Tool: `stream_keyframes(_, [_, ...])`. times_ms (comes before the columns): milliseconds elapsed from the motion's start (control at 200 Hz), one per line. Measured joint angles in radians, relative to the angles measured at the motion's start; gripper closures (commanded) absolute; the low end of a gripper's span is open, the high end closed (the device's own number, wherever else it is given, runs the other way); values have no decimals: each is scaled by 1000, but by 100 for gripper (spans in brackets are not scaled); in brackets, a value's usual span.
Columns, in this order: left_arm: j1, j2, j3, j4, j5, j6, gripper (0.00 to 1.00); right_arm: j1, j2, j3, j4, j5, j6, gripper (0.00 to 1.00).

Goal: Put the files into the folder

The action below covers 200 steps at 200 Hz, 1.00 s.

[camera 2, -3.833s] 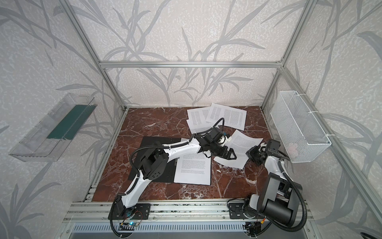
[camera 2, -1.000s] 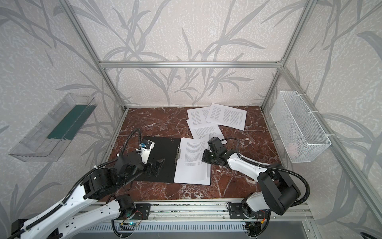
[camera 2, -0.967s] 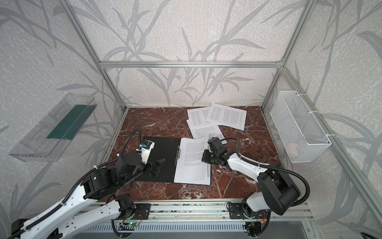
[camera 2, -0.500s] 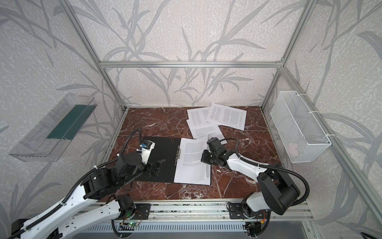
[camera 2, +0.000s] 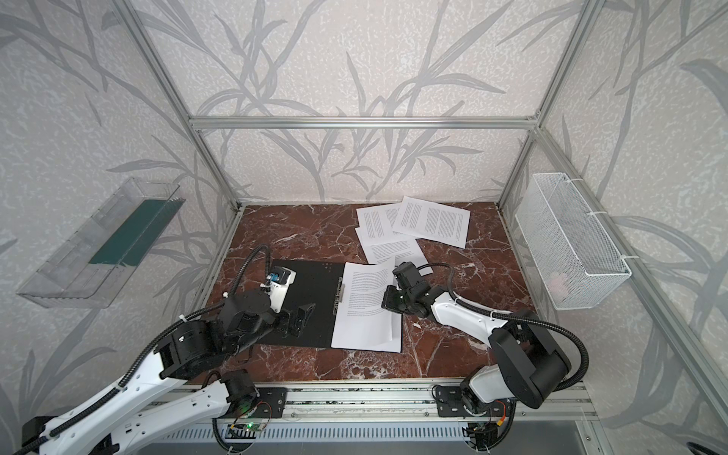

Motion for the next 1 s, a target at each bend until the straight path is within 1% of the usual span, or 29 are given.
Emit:
stream_keyframes(550, [0,0,0,0,6,0,1,8,7,0,6,0,14,100])
stream_keyframes(605, [0,0,0,0,6,0,1,9,7,0,6,0,14,97])
stream_keyframes(710, [0,0,0,0,8,0,1,9,7,0,6,0,14,89])
stream_keyframes(770, [0,0,0,0,9,0,1,9,7,0,6,0,13,83])
stream_keyframes(830, [0,0,0,0,10,0,1,10,7,0,6,0,15,78])
stream_keyframes(890, [0,0,0,0,13,0,1,10,7,0,5,0,16,72])
stream_keyframes(1000, [0,0,0,0,16,0,1,10,6,0,5,7,13,62])
